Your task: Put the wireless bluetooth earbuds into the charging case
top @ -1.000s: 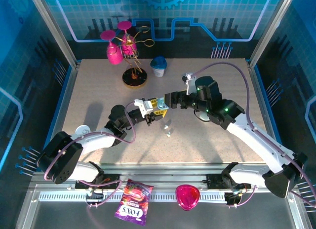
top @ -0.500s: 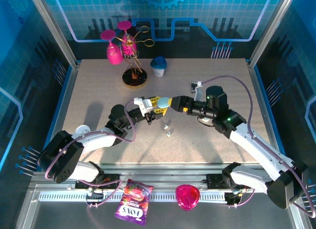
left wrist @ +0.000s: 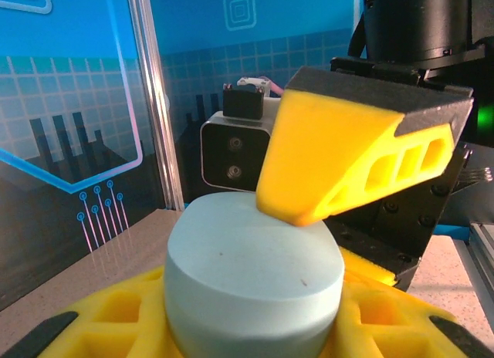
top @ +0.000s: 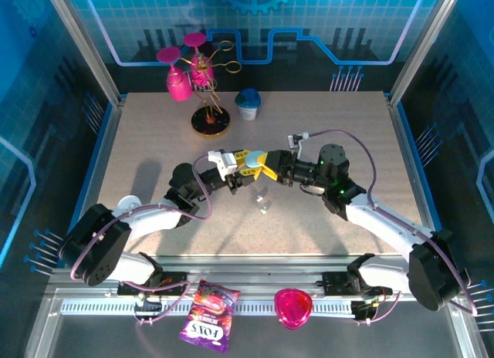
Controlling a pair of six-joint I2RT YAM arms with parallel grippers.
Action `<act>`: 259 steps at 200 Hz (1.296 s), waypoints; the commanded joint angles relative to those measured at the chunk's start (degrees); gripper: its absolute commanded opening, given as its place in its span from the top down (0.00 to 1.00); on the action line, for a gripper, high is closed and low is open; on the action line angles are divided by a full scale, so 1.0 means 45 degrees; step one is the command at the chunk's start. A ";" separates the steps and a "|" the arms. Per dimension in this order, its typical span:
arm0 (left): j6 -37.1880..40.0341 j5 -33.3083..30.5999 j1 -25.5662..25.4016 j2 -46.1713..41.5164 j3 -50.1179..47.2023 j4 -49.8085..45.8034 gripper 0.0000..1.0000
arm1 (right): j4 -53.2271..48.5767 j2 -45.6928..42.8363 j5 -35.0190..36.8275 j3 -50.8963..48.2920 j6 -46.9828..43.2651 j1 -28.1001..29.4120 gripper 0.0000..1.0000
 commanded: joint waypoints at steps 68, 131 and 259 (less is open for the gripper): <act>-0.0336 0.0526 -0.0117 -0.0001 0.0195 0.1243 0.72 | 0.1008 0.0651 0.0092 -0.0287 0.0316 -0.0095 0.83; 0.0417 -0.0060 -0.0063 -0.0222 -0.0517 -0.0143 0.28 | -0.2763 -0.0129 0.1440 -0.0193 -0.2797 -0.1121 0.83; 0.1018 -0.3033 -0.0158 -0.0568 -0.0067 -0.6967 0.01 | -0.6410 0.6985 0.5329 0.4951 -0.8369 -0.2236 0.81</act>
